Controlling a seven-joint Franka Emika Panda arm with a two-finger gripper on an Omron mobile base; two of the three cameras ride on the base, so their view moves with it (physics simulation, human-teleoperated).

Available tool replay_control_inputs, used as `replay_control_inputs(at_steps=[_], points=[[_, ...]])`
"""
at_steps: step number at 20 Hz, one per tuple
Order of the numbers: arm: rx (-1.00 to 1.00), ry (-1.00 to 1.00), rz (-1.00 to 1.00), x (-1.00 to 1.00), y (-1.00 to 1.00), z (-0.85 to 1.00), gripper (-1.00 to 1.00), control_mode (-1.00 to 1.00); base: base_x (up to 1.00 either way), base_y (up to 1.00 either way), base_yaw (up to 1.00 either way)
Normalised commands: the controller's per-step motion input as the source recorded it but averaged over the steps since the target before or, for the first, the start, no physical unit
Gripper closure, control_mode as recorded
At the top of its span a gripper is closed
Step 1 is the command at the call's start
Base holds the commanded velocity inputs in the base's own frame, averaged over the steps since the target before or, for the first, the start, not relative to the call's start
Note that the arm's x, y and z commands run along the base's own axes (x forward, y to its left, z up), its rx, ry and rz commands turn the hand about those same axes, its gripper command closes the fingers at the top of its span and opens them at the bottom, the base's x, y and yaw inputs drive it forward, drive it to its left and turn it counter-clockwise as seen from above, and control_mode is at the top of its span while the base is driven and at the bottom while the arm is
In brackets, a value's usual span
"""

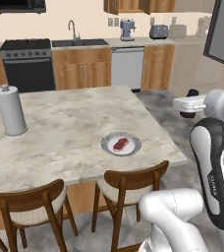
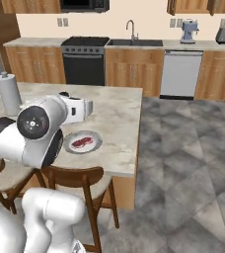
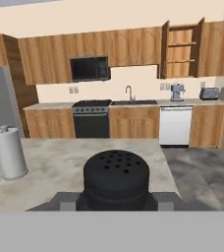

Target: Retrieve the shaker from the cabinet and place it next the steak on a plate on the dining table.

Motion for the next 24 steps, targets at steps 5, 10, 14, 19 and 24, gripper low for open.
replay_control_inputs(at_steps=[5, 10, 14, 19, 24], points=[[-0.06, 0.0, 0.5, 0.55, -0.23, -0.89, 1.0, -1.0, 0.0, 0.0, 0.0], [-0.09, 0.0, 0.52, 0.49, -0.33, -0.72, 1.0, -1.0, 0.0, 0.0, 0.0], [-0.18, 0.01, 0.48, 0.56, -0.12, -0.43, 1.0, -1.0, 0.0, 0.0, 0.0], [-0.13, 0.01, 0.44, 0.66, -0.14, -0.35, 1.0, -1.0, 0.0, 0.0, 0.0], [-0.05, 0.03, 0.28, 0.63, -0.31, -0.21, 1.0, -1.0, 0.0, 0.0, 0.0]])
